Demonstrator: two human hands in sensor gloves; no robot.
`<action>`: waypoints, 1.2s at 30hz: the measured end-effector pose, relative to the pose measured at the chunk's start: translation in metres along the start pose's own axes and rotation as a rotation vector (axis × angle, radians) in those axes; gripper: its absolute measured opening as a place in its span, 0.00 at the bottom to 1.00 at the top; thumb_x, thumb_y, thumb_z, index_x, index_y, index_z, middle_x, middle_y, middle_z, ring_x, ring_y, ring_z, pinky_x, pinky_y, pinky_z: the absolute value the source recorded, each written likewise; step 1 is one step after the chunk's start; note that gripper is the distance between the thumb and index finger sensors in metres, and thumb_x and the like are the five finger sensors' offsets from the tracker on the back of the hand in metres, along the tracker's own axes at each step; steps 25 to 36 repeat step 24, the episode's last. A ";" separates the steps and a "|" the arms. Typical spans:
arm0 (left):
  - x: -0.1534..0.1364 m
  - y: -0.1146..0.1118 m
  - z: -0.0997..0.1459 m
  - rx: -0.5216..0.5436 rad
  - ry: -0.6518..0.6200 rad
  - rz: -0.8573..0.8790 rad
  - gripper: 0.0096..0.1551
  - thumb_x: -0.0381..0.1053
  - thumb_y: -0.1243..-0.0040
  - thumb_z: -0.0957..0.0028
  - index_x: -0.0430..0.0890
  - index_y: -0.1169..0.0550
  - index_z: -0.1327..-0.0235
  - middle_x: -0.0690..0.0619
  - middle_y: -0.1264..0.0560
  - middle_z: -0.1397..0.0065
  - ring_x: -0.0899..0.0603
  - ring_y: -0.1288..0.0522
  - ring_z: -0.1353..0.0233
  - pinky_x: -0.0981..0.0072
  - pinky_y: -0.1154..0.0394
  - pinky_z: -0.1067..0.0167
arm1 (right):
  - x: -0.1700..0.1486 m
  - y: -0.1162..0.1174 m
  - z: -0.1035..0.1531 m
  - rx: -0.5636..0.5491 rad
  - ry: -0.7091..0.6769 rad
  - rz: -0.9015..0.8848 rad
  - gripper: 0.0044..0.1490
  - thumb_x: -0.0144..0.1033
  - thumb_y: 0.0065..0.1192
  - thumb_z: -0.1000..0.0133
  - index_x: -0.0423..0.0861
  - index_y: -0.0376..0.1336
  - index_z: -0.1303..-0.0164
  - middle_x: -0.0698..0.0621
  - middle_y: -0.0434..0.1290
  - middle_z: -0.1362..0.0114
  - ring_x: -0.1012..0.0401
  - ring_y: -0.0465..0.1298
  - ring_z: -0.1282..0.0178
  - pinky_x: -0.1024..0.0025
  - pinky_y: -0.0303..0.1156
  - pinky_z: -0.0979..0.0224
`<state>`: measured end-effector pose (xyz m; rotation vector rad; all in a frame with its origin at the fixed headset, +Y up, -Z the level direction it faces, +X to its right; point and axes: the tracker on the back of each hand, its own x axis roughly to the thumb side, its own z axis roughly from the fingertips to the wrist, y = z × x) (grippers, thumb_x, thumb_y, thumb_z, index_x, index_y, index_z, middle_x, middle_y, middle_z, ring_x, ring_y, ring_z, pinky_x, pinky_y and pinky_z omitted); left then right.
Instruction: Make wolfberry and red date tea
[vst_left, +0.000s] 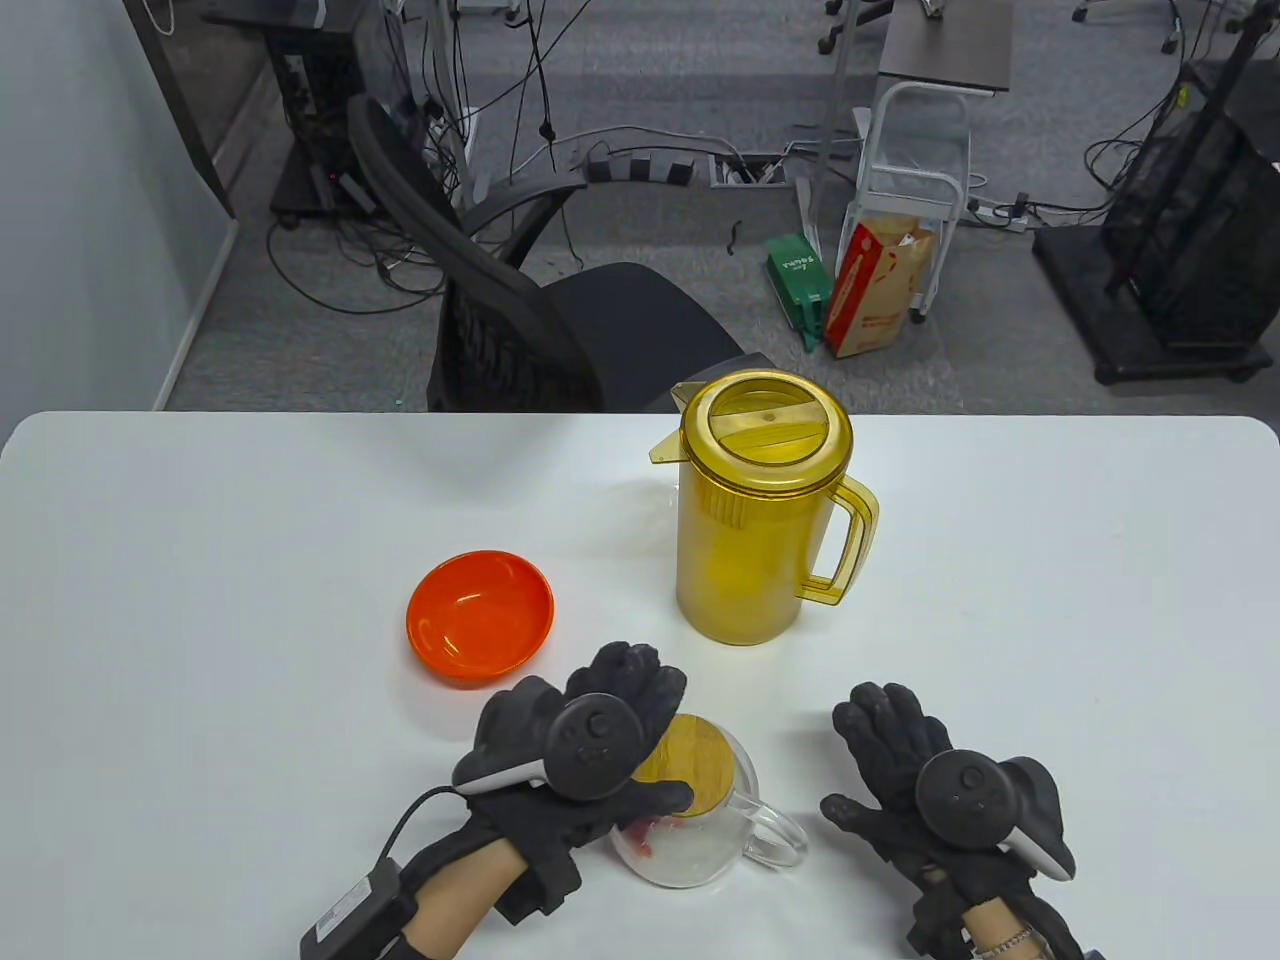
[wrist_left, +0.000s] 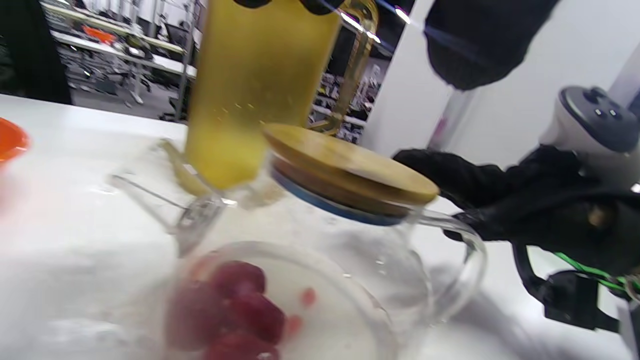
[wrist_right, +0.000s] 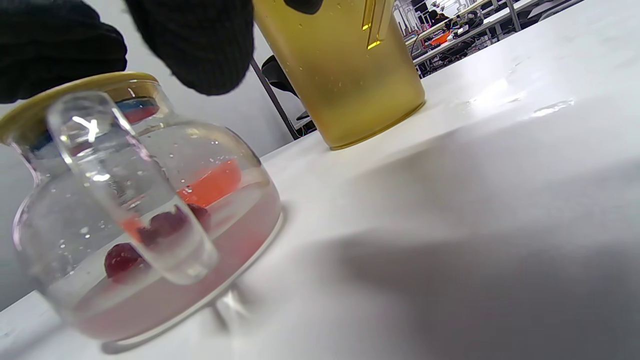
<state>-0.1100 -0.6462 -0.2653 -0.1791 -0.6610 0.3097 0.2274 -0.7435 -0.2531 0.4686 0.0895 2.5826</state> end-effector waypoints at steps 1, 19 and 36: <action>-0.006 -0.001 0.005 0.012 0.017 0.014 0.55 0.67 0.39 0.44 0.39 0.48 0.18 0.31 0.53 0.14 0.24 0.58 0.17 0.29 0.53 0.27 | 0.000 0.000 0.000 -0.002 -0.002 0.001 0.55 0.53 0.66 0.41 0.46 0.41 0.14 0.44 0.38 0.09 0.44 0.35 0.12 0.41 0.37 0.18; -0.117 -0.098 0.064 0.002 0.197 0.256 0.56 0.66 0.39 0.44 0.41 0.52 0.19 0.35 0.55 0.14 0.27 0.59 0.17 0.33 0.53 0.26 | 0.004 0.000 0.004 0.017 -0.049 0.003 0.55 0.52 0.66 0.41 0.46 0.41 0.14 0.44 0.38 0.09 0.44 0.35 0.12 0.41 0.37 0.18; -0.116 -0.099 0.062 -0.021 0.195 0.222 0.55 0.66 0.39 0.44 0.41 0.52 0.19 0.34 0.54 0.14 0.26 0.58 0.17 0.33 0.53 0.26 | 0.003 0.005 0.002 0.046 -0.046 -0.013 0.55 0.52 0.66 0.41 0.46 0.41 0.14 0.44 0.38 0.09 0.44 0.36 0.12 0.41 0.37 0.17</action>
